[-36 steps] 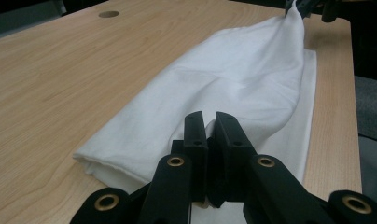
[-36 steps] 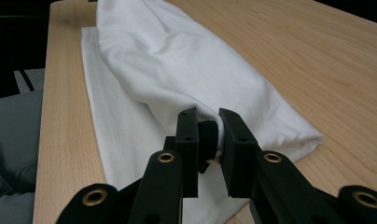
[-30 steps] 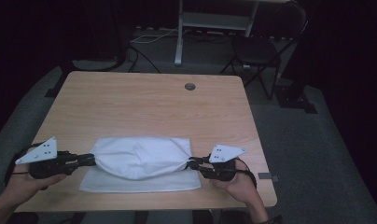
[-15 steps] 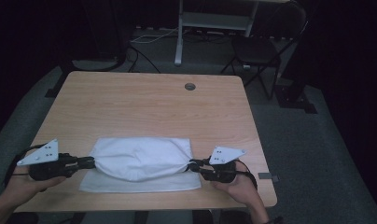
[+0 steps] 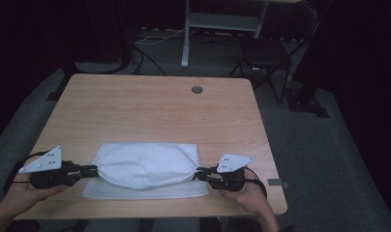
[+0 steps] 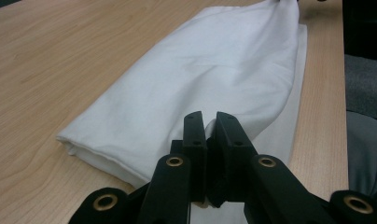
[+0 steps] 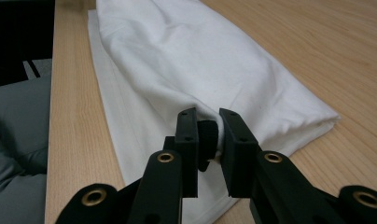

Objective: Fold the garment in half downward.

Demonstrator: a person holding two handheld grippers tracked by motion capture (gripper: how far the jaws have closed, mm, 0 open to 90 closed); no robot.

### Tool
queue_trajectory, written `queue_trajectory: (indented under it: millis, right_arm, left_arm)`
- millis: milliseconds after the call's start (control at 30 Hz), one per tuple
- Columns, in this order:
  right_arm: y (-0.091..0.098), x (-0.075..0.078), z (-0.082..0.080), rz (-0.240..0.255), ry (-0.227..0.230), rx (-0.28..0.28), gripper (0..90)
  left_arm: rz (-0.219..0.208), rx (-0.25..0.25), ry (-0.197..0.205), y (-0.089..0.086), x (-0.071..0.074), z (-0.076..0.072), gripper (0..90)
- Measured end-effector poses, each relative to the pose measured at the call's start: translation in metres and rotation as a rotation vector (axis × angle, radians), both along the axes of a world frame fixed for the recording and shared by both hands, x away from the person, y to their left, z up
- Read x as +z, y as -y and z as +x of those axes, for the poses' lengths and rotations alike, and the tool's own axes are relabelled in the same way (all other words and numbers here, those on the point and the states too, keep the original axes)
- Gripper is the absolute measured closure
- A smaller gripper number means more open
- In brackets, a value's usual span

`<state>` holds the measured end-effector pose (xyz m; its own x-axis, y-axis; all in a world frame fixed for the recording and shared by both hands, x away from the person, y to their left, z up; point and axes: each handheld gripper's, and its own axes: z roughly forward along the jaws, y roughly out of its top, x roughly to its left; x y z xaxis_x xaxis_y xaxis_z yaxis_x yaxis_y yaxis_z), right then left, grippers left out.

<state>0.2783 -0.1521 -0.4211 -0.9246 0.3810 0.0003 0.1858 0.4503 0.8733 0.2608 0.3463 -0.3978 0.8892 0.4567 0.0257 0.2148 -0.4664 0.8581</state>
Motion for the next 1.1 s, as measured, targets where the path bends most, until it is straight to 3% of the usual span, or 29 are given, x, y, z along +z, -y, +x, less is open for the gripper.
queue_trajectory:
  millis: [1100]
  right_arm:
    - [0.003,-0.014,-0.003,-0.029,-0.045,0.013,78.4]
  left_arm:
    - [0.047,-0.033,-0.049,0.003,-0.011,-0.004,82.8]
